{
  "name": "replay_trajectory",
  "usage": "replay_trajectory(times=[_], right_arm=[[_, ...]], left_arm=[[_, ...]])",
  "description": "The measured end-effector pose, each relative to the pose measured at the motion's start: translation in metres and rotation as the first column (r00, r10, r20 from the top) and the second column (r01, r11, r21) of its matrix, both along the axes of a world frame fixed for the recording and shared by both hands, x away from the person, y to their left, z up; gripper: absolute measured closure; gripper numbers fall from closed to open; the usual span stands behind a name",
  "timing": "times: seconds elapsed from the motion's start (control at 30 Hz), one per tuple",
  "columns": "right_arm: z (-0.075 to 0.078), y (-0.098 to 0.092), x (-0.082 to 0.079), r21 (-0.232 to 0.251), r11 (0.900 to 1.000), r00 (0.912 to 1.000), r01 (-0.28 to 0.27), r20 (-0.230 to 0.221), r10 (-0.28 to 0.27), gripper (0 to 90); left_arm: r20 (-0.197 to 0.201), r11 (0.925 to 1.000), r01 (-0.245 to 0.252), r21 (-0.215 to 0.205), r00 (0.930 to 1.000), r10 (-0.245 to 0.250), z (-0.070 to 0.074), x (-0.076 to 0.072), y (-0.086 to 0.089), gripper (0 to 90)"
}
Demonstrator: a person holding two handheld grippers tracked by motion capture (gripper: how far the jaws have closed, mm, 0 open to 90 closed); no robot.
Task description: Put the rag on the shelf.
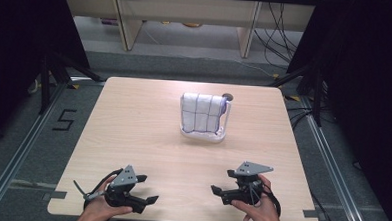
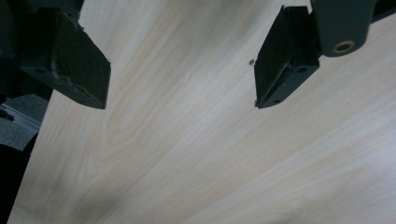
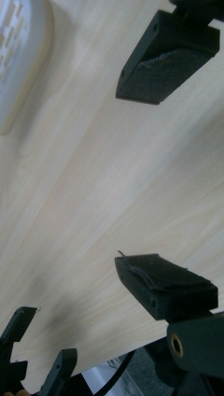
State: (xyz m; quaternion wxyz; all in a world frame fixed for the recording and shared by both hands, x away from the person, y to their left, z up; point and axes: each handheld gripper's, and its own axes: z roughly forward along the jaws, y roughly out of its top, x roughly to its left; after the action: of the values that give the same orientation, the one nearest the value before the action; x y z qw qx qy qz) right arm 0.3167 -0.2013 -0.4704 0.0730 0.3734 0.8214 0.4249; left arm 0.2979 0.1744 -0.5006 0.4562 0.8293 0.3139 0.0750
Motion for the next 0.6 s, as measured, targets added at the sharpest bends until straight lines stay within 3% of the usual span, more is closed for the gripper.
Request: replay_trajectory(times=[0.13, 0.27, 0.37, 0.4, 0.6], right_arm=[[-0.009, -0.002, -0.007, -0.005, 1.000, 0.9992, -0.025, -0.032, 0.025, 16.3], [-0.017, -0.004, -0.015, -0.028, 0.999, 0.9991, -0.032, -0.028, 0.031, 16.2], [-0.020, -0.005, -0.019, -0.041, 0.999, 0.9992, -0.027, -0.030, 0.026, 16.2], [-0.020, -0.006, -0.021, -0.038, 0.999, 0.9990, -0.027, -0.038, 0.025, 16.2], [-0.022, -0.006, -0.023, -0.055, 0.998, 0.9997, -0.025, -0.011, 0.024, 16.2]], left_arm=[[0.013, 0.9999, -0.010, 0.005, 0.9999, 0.010, -0.002, -0.003, 0.006, 17.7], [0.015, 0.9987, -0.033, -0.039, 0.9993, 0.034, -0.001, -0.005, 0.011, 15.0], [0.024, 0.9995, -0.030, -0.012, 0.9993, 0.030, -0.001, -0.006, 0.014, 14.7], [0.020, 0.9991, -0.035, -0.025, 0.9992, 0.035, -0.001, -0.006, 0.013, 14.7], [0.018, 0.9994, -0.036, 0.003, 0.9992, 0.036, -0.005, -0.004, 0.013, 14.7]])
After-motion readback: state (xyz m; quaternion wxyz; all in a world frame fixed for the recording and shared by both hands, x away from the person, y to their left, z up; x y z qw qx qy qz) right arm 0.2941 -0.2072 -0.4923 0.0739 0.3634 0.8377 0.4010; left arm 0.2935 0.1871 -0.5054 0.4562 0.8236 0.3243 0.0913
